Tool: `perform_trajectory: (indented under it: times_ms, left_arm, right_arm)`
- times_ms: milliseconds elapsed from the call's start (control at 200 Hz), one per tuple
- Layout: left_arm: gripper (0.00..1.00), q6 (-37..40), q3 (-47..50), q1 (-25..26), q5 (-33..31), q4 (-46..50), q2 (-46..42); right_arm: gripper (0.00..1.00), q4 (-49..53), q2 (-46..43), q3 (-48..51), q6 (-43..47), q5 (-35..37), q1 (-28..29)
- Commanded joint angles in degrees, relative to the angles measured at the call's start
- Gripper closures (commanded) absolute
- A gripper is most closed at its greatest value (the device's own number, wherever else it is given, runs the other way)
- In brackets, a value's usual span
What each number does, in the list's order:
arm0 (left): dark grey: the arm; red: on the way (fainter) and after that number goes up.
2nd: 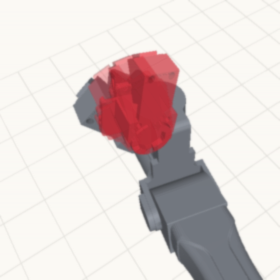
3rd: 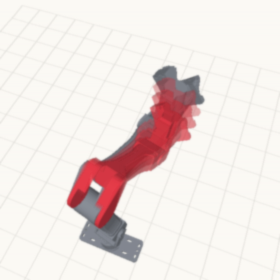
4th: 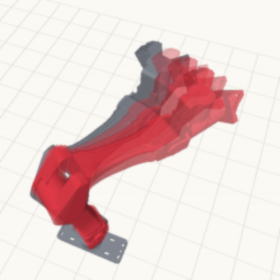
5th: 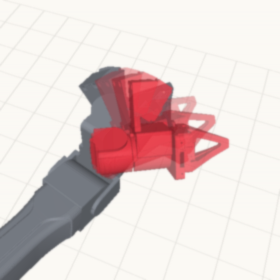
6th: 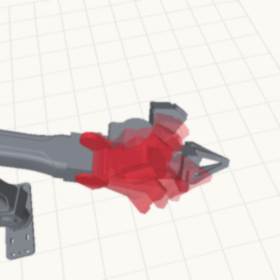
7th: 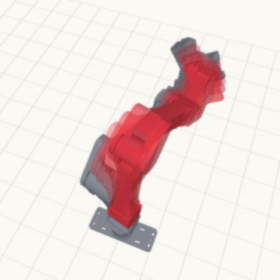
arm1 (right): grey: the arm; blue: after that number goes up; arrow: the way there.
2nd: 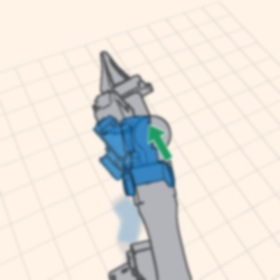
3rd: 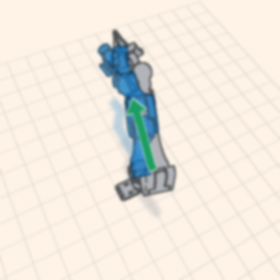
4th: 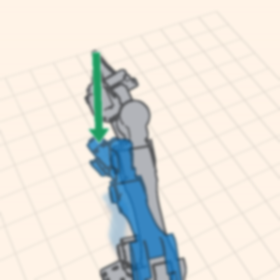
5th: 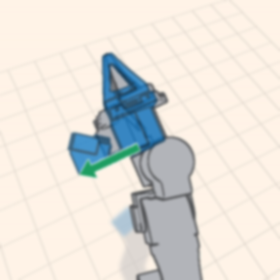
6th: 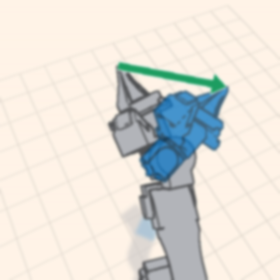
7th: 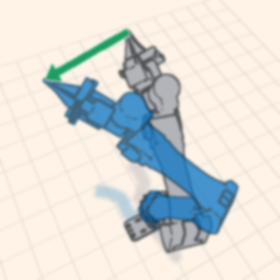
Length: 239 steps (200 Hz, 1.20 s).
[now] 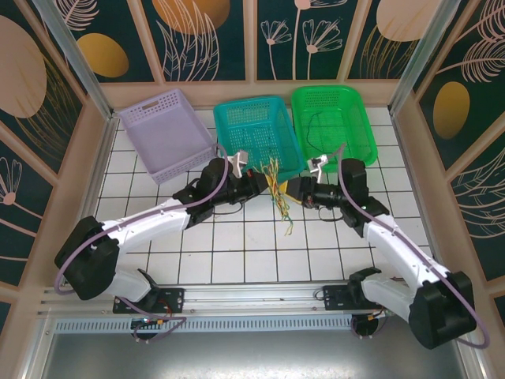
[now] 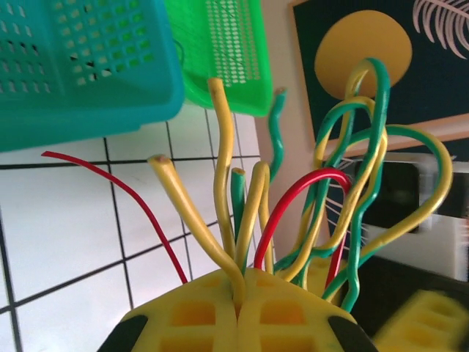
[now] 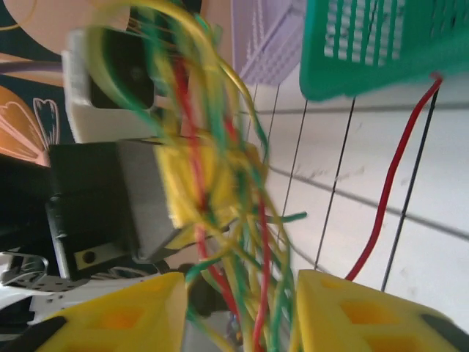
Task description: Untangle the cables
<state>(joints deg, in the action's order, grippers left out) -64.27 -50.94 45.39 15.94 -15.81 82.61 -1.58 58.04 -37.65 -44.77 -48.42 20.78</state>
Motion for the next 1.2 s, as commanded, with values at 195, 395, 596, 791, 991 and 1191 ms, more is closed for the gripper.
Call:
perform_trajectory:
  times_ms: [195, 395, 596, 791, 991, 1191]
  left_arm:
    - [1.0, 5.51, -6.1, 0.05, -0.54, 5.37, 0.5]
    - [1.0, 6.52, -8.3, 0.55, 0.93, 6.27, 1.48]
    - [1.0, 6.83, -8.48, 0.7, 0.68, 7.18, 0.74]
    - [1.0, 6.78, -9.14, 0.67, -9.17, 16.99, -2.85]
    - [1.0, -3.31, -2.68, 0.26, -19.71, 20.2, -10.18]
    - [1.0, -11.67, 3.86, -0.31, -24.6, 17.77, -16.61]
  right_arm:
    - [0.36, 13.49, 1.49, -12.67, 5.89, 23.41, 8.67]
    - [0.42, 12.95, 8.12, -16.57, 4.66, 29.85, 10.25]
    - [0.76, 13.52, 11.74, -18.23, 4.75, 32.86, 11.39]
    - [1.0, 14.11, 6.22, -15.27, 1.35, 39.53, 9.28]
    - [1.0, 9.45, -4.18, -5.71, -8.58, 38.97, 1.85]
    - [1.0, 6.41, -11.96, 1.39, -19.1, 42.55, -0.41]
